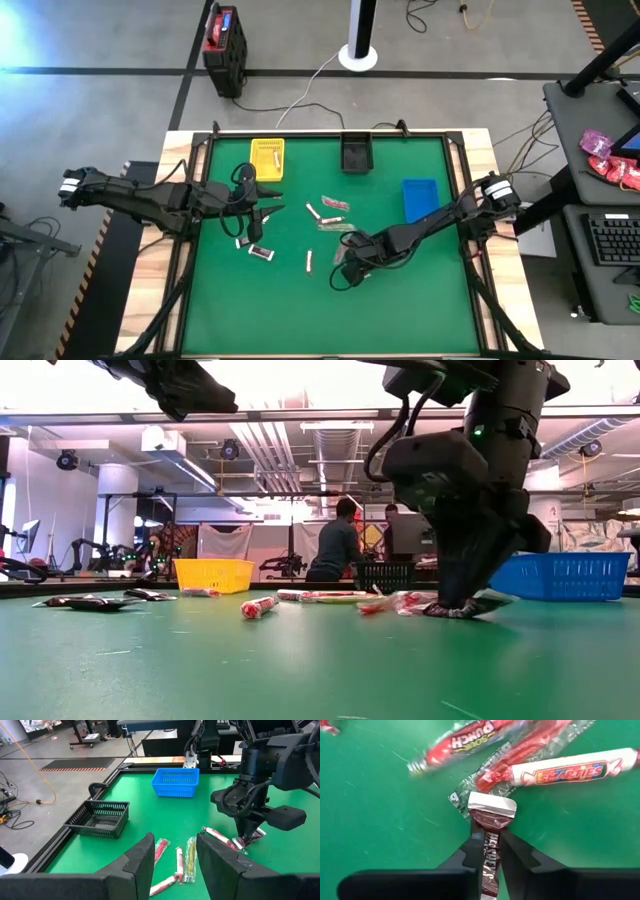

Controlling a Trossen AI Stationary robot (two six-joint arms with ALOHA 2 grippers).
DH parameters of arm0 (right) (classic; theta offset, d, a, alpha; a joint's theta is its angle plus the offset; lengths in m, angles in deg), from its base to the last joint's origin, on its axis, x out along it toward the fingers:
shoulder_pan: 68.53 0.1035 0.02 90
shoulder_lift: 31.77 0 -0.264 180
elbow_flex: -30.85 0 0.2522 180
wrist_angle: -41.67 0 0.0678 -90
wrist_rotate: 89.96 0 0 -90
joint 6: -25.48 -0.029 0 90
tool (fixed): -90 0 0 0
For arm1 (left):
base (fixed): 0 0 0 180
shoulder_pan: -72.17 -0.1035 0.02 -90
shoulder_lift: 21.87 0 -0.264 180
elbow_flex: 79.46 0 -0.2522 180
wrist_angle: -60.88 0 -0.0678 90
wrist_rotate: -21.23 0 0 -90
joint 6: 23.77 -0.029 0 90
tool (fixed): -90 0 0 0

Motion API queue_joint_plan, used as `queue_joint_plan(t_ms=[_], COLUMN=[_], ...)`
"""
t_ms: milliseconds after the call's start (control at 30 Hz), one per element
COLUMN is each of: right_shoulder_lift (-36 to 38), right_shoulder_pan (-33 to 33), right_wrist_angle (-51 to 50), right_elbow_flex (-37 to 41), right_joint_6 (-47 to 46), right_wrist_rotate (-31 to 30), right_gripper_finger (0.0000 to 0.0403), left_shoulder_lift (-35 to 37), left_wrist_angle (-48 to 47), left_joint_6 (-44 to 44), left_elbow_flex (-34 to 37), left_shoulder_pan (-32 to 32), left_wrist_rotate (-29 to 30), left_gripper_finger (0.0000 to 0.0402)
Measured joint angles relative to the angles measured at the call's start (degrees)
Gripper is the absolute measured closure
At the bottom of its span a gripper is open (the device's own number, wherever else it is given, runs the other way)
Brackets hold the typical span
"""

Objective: Sort candy by brand, put in halloween buckets
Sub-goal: Put the brown chocolate into the blue basket

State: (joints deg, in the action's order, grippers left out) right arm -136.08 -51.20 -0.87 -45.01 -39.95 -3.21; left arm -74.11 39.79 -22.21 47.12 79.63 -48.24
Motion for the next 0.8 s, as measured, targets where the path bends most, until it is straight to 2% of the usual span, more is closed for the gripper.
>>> queue_joint_plan(t_ms=[433,700,800], right_shoulder_lift=[5.9,12.2,14.3], right_shoulder_pan=[-0.5,-0.5,-0.5], right_wrist_angle=[-2.5,-16.3,-16.3], right_elbow_flex=[-1.2,-2.0,-1.8], right_joint_6=[4.0,2.2,4.3], right_wrist_rotate=[-3.0,-8.3,-8.8], right_gripper_finger=[0.0373,0.0388,0.0392], left_shoulder_lift=[0.0,0.0,-0.1], left_wrist_angle=[0.1,0.4,0.5], left_joint_6=[-0.6,-0.6,-0.6], left_elbow_flex=[0.0,0.0,0.0], left_shoulder_pan=[0.0,-0.1,-0.1], left_wrist_rotate=[0.1,0.1,0.1], left_gripper_finger=[0.0271,0.0271,0.0271])
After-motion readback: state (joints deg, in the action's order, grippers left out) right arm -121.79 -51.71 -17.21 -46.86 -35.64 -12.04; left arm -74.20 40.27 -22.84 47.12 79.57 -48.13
